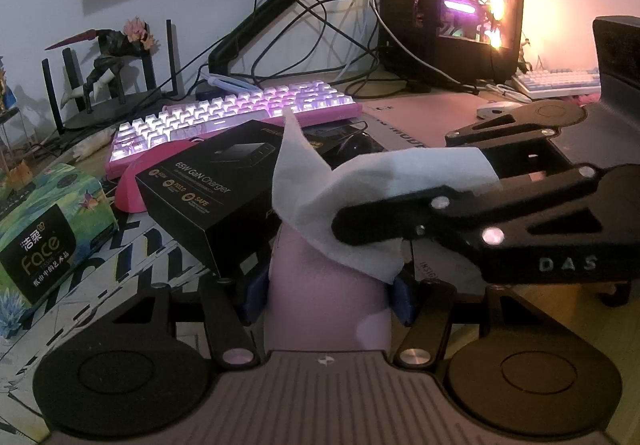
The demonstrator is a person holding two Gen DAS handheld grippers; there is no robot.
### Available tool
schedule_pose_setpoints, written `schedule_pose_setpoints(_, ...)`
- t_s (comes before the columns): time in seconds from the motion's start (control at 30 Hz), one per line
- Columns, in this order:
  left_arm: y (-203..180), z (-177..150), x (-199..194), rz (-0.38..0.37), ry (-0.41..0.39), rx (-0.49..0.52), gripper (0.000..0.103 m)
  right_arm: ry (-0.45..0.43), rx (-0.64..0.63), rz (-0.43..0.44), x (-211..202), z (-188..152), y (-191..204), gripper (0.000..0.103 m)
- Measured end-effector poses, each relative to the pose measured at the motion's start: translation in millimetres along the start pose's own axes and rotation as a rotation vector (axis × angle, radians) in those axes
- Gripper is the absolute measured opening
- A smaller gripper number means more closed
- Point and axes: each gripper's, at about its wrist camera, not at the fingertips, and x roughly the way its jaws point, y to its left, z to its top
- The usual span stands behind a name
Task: Clean container
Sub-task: 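Press the tissue down onto the mouse shell and wipe with the right gripper, then wipe the tissue back and forth across the mouse buttons with the right gripper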
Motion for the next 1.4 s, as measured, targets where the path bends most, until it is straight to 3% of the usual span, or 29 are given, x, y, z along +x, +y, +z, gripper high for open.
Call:
schedule_pose_setpoints(0.37,-0.3,0.0,0.0,0.001,0.0,0.001,0.06,0.002,-0.022,0.031,-0.5,1.3,3.1,0.013)
schedule_pose_setpoints(1.03,-0.6,0.0,-0.1,0.0,0.0,0.0,0.06,0.005,0.009,-0.057,0.7,0.2,-3.6,0.013)
schedule_pose_setpoints(1.4,-0.5,-0.1,-0.1,0.001,0.0,0.001,0.06,-0.003,-0.033,-0.005,-0.4,0.2,2.7,0.013)
